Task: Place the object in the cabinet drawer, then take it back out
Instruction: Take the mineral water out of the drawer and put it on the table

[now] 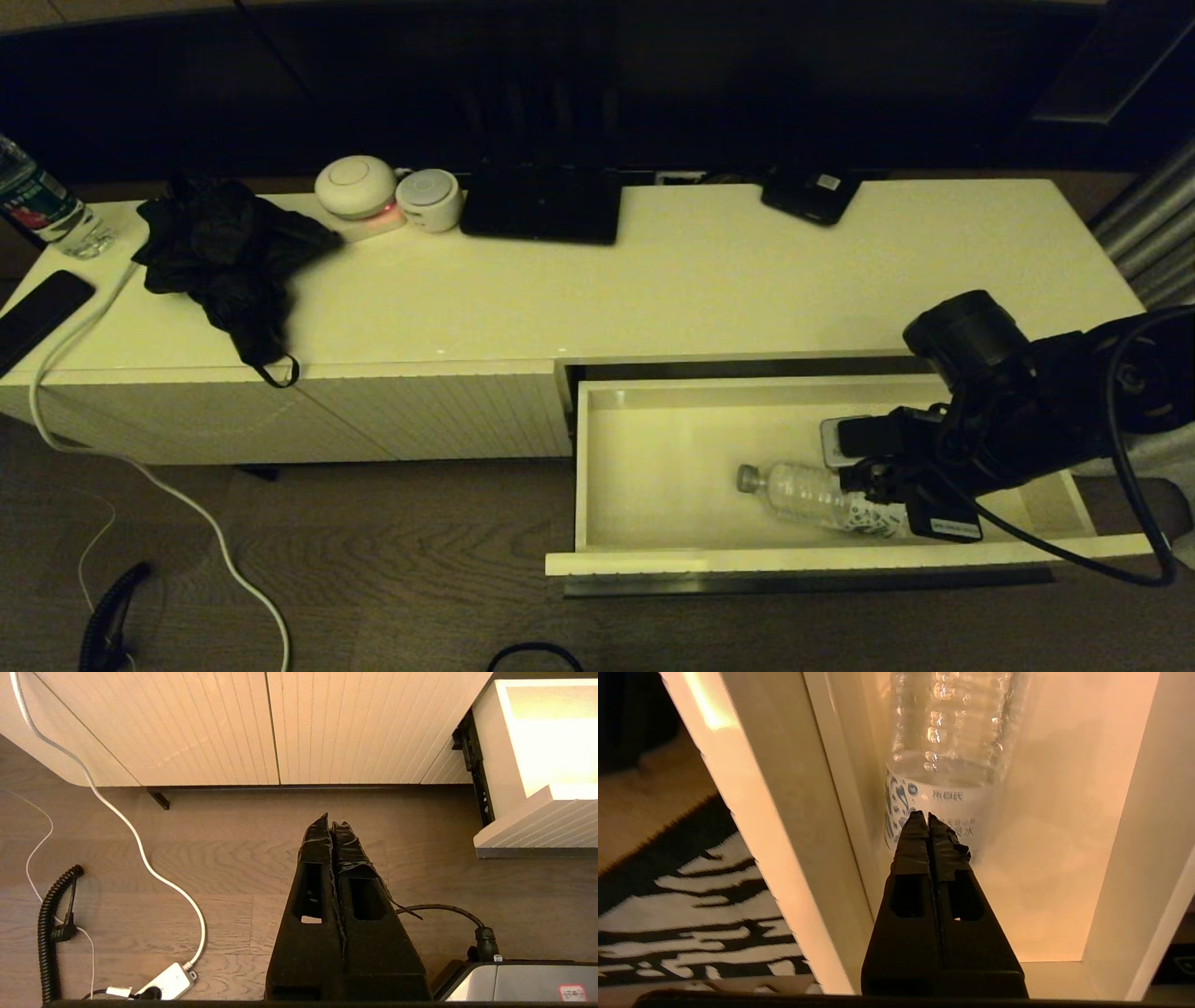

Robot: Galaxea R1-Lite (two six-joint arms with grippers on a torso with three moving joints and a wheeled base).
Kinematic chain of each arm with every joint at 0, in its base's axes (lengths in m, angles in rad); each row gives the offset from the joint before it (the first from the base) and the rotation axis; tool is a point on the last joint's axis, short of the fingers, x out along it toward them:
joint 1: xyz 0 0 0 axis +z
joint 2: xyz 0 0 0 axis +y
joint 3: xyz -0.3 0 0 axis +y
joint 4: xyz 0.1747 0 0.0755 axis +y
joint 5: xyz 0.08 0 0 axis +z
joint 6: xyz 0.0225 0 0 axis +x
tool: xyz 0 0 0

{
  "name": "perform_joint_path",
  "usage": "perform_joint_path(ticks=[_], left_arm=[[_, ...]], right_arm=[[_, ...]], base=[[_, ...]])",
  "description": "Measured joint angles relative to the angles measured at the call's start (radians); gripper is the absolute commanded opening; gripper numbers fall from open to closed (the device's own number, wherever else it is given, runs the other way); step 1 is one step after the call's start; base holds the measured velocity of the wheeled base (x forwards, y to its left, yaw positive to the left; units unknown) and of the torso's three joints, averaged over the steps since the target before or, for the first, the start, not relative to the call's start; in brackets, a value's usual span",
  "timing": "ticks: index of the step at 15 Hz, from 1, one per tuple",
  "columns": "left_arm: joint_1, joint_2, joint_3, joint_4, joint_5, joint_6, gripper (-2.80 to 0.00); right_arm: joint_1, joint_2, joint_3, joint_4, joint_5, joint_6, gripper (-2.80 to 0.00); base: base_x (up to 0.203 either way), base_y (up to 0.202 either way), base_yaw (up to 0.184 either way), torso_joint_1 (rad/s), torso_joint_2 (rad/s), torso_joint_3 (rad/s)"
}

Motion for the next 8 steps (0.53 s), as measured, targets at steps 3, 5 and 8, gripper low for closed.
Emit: perform_joint_path(ticks=[3, 5, 8], left_arm=[[0.000, 0.000, 0.000, 0.000, 0.000, 0.000, -2.80], [0.000, 0.000, 0.000, 0.000, 0.000, 0.000, -2.80], [0.000, 0.000, 0.000, 0.000, 0.000, 0.000, -2.80]], right_arm=[[-0.013, 0.001, -0.007, 0.011, 0.001, -0.008, -2.80], [-0.014, 0.001, 0.000, 0.008, 0.004, -0.010, -1.24], [-0.015, 0.000, 0.012, 0.008, 0.006, -0.027, 0.00]], base=[[0.000, 0.000, 0.000, 0.000, 0.00, 0.000], [0.000, 0.000, 0.000, 0.000, 0.00, 0.000], [0.000, 0.000, 0.000, 0.000, 0.00, 0.000]])
